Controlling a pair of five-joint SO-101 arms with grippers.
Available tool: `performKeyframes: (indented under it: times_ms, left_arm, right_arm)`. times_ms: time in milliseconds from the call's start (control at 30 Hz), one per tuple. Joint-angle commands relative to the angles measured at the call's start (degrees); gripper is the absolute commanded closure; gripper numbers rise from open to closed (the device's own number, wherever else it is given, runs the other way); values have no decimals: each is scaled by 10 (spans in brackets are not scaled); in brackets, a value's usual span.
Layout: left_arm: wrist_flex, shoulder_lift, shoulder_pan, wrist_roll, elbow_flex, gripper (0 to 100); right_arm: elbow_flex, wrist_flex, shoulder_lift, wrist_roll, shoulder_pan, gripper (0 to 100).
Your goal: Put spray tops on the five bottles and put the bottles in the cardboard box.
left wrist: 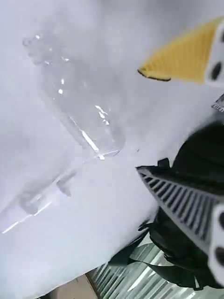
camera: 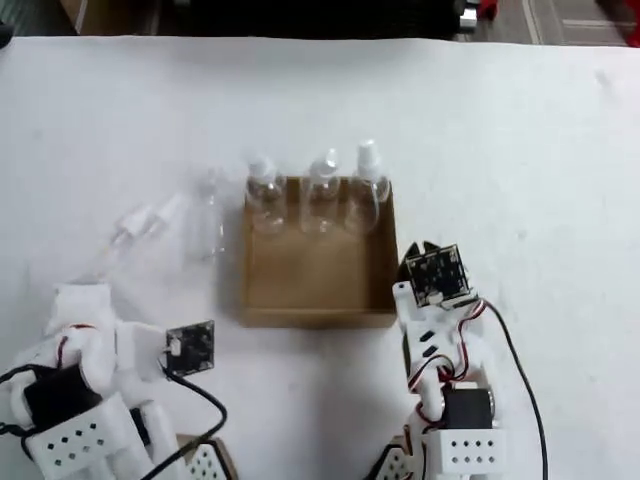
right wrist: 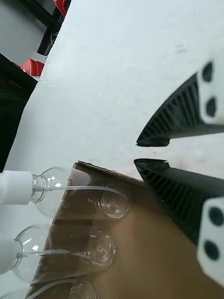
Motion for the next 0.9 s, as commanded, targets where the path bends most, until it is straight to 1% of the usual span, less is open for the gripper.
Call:
performKeyframes:
  times_ms: [0,100,167,233,300,367,433,500,600,667,767,833,867]
  left_arm:
    - [-59,-2,8,-15,31,718]
    - [-88,-1,9,-51,77,719]
    - [-112,-1,9,-60,94,720]
    - [-139,-1,9,-55,98,721]
    - [-149,-1,11,-55,100,718]
    - [-159,-1,29,-53,112,718]
    - [-187,0,50,-50,130,720]
    - [-221,15,71,-32,148,720]
    - [-258,66,86,-18,144,720]
    - [-269,117,87,-6,119,718]
    - [-253,211,85,1,55,717]
    - [-236,276,85,10,7,716]
    - [-229,309,88,25,-17,716]
  right_arm:
    - [6,-10,-2,7,-7,932]
    - [6,-10,-2,7,-7,930]
    - [7,-7,-2,7,-16,929]
    - [7,-6,-2,7,-23,929]
    - [7,-6,-2,7,-23,929]
    - [7,-6,-2,7,-23,929]
    - [7,-6,-2,8,-23,929]
    - [7,-6,-2,8,-23,929]
    - [7,-6,-2,8,-22,929]
    - [7,-6,-2,11,-22,929]
    - [7,0,-1,40,-25,929]
    - [7,0,-1,43,-26,929]
    - [7,0,-1,43,-26,929]
